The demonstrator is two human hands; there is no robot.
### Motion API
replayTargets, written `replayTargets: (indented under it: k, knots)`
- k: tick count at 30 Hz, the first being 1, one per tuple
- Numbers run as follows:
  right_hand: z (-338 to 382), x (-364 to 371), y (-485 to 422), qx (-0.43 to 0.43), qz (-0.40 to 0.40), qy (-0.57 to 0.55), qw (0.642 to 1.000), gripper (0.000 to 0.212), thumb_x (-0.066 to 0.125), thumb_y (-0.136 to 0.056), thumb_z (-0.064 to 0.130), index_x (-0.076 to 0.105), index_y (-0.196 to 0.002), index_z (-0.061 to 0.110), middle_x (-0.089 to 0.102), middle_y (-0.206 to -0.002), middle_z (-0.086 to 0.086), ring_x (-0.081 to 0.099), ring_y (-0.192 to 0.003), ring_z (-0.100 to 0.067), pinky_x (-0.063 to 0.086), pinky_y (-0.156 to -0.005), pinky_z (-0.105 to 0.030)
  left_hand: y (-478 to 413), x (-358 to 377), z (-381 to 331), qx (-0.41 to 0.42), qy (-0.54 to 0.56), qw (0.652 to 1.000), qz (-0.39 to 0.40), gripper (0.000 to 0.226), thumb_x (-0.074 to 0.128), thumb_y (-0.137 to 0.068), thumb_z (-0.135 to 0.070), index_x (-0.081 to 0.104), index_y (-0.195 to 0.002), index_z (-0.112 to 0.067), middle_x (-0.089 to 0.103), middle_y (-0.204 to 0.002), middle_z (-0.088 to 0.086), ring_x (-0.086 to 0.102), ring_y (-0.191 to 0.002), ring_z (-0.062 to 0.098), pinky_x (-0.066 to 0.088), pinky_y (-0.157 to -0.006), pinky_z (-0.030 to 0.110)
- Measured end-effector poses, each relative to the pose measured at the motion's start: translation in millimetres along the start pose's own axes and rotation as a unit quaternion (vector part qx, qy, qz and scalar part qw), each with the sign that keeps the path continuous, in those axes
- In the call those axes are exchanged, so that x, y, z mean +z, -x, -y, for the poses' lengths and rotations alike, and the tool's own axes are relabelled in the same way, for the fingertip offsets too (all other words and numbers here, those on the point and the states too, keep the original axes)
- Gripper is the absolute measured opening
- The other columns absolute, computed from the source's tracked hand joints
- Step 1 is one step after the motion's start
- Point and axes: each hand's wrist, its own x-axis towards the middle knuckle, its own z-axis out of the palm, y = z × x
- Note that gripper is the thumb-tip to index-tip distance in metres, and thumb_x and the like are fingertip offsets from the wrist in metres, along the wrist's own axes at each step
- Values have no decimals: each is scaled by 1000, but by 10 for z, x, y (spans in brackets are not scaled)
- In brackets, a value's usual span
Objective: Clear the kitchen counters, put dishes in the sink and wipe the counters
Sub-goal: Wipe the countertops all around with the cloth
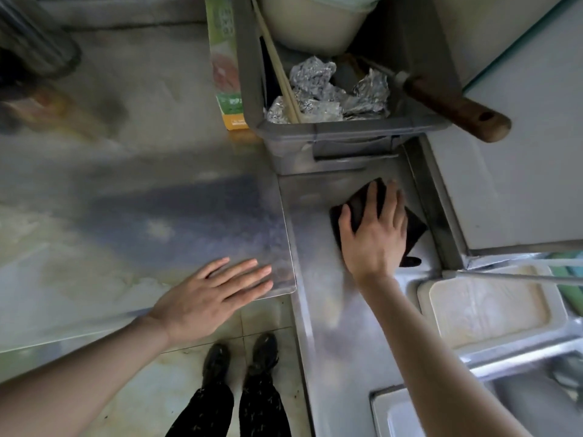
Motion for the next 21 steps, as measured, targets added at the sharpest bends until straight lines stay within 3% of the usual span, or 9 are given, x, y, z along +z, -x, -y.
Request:
replayTargets:
  k: [2,3,7,9,14,17,19,21]
  knots:
    - [186,34,18,39,-25,-37,998,61,40,-92,42,39,-140,3,36,-148,-18,33,-135,-37,29,-109,-47,1,3,-3,2,-4,1000,-8,67,35,-86,-18,13,-149,-18,8,-157,2,-1,-145,21,5,-115,40]
    - [274,40,86,20,-22,-47,998,61,40,-92,42,39,-141,4,37,-147,-16,33,-135,-36,29,-109,-47,4,6,-5,2,-3,1000,-13,66,34,-86,-18,13,-149,-18,8,-157,2,-1,-145,21,5,-115,41]
    - [295,28,525,-216,27,-36,975,59,33,-95,46,38,-143,13,34,-151,-6,29,-140,-25,24,-112,-39,-5,-8,-12,1,9,1000,-21,64,31,-88,-18,13,-149,-19,6,-157,1,1,-145,20,8,-114,41]
    - [107,1,446,-251,26,-30,967,58,35,-94,48,40,-142,15,36,-150,-4,32,-139,-23,26,-111,-39,-5,-8,-15,-1,9,1000,-21,64,31,-88,-19,12,-149,-19,6,-157,1,1,-145,20,8,-114,40]
    - [-103,18,-176,-85,-12,-32,996,58,32,-93,42,42,-140,8,41,-146,-12,39,-134,-32,29,-109,-43,6,26,-19,-2,5,1000,-20,65,31,-89,-18,9,-150,-19,6,-157,0,5,-144,20,9,-114,41]
    - [52,36,-216,-18,-60,-127,990,53,31,-94,33,55,-126,-1,54,-133,-18,49,-125,-34,35,-106,-43,-9,35,-19,-2,8,1000,-16,64,30,-90,-19,8,-149,-20,4,-157,0,3,-144,20,8,-115,41]
    - [223,-27,-99,33,-66,-232,970,54,27,-93,34,63,-111,-2,65,-114,-20,59,-107,-36,45,-90,-37,-10,34,-22,-3,9,1000,-7,63,30,-89,-21,10,-149,-20,7,-158,0,9,-144,22,9,-115,41]
    - [445,-76,125,54,-36,-303,951,51,27,-94,32,64,-96,-2,68,-94,-20,62,-89,-35,39,-70,-29,-13,19,-31,-9,10,1000,-4,61,30,-89,-21,12,-148,-21,13,-155,-1,20,-141,21,13,-114,42]
